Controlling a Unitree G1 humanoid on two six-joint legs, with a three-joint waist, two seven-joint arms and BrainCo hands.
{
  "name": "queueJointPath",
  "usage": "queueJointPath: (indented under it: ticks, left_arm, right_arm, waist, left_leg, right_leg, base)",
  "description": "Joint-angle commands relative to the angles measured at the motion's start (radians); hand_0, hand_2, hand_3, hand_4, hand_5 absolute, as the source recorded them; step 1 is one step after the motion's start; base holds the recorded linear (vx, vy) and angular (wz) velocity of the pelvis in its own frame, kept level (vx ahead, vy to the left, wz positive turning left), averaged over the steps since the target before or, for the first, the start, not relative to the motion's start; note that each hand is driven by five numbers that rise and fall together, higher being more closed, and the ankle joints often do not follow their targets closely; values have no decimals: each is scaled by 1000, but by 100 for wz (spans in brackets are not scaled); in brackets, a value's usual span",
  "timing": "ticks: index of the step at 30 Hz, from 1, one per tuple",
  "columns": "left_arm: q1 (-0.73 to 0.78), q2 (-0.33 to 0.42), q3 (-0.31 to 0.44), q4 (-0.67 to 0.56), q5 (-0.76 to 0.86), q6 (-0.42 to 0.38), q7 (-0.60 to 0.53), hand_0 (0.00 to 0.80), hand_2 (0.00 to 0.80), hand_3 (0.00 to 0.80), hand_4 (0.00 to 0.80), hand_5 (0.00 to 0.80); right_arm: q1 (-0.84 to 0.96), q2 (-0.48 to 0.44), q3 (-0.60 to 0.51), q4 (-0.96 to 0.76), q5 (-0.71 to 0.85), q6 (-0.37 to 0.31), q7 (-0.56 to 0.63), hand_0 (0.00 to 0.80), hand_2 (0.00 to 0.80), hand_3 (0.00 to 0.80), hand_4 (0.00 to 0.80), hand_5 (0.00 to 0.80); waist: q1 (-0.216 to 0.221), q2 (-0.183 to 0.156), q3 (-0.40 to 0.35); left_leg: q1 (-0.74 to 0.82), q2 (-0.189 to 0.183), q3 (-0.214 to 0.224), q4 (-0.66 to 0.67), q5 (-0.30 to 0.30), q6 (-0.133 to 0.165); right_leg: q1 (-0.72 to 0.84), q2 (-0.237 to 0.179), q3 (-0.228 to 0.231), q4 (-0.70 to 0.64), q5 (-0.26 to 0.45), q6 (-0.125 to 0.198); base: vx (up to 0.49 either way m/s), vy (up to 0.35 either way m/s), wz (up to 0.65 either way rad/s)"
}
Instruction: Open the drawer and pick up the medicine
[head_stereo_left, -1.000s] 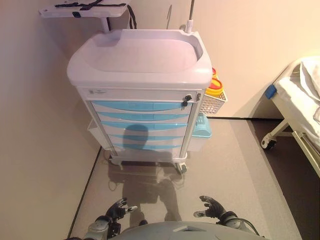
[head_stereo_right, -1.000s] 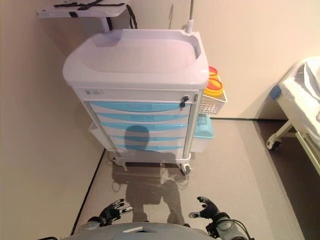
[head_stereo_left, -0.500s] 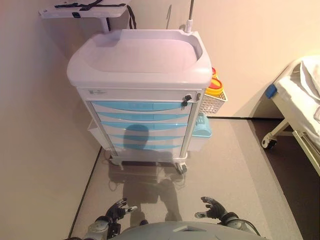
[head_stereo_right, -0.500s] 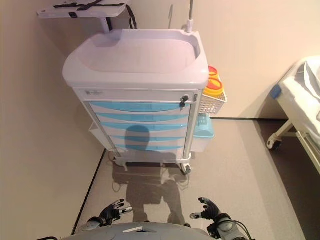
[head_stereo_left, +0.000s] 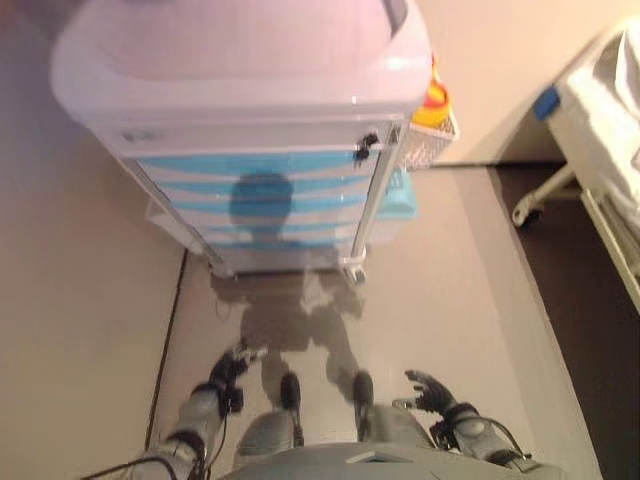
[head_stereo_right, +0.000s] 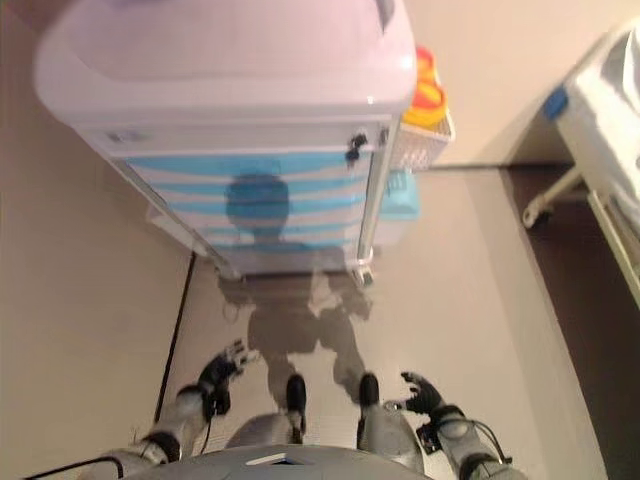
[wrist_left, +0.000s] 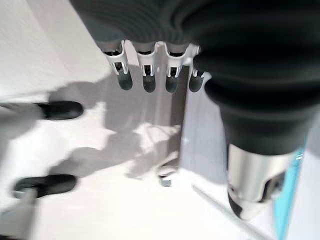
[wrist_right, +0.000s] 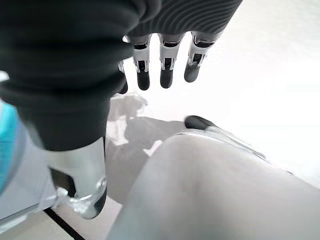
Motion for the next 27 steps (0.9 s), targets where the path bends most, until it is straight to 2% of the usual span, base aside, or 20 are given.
queueJointPath:
  ticks: [1, 8, 15, 20, 27]
  left_arm:
    - [-72, -14, 50, -81, -230, -83, -81, 0, 0, 0, 0, 0]
    - [-186, 11, 17, -303, -541, -142, -236, 0, 0, 0, 0, 0]
    - [-299, 62, 82, -415, -780, -140, -414, 0, 0, 0, 0, 0]
    - [-406, 116, 125, -459, -880, -128, -440, 0, 0, 0, 0, 0]
    - [-605, 202, 152, -412, -1005, -127, -445, 0, 0, 0, 0, 0]
  right_arm:
    - [-36, -9, 61, -74, 62, -36, -14, 0, 0, 0, 0, 0]
    - [-64, -29, 89, -151, 131, -21, -60, 0, 0, 0, 0, 0]
    - [-46, -34, 87, -203, 192, -33, -67, 0, 0, 0, 0, 0]
    - [-24, -34, 97, -238, 200, -38, -61, 0, 0, 0, 0, 0]
    - [-13, -33, 136, -240, 208, -71, -53, 0, 0, 0, 0, 0]
  waist:
    - [-17, -14, 48]
    - [-31, -33, 115]
    - [-52, -73, 152]
    - [-72, -97, 159]
    - [-110, -120, 163]
  left_leg:
    - [-101, -46, -32, 187, -150, 51]
    - [-289, -53, -22, 337, -180, 60]
    - [-373, -38, 6, 440, -228, 60]
    - [-407, -28, 24, 505, -265, 61]
    - [-436, -6, 55, 559, -303, 61]
  right_leg:
    - [-96, -10, 32, 153, -44, 15]
    - [-267, 13, 56, 242, -40, 0]
    - [-330, 25, 67, 258, -26, -5]
    - [-350, 28, 74, 265, -19, -5]
    - [-370, 35, 92, 266, -10, -5]
  base:
    - [-101, 10, -11]
    - [-110, -2, -10]
    - [-42, -25, -9]
    - [-16, -17, -12]
    - [-8, -1, -12]
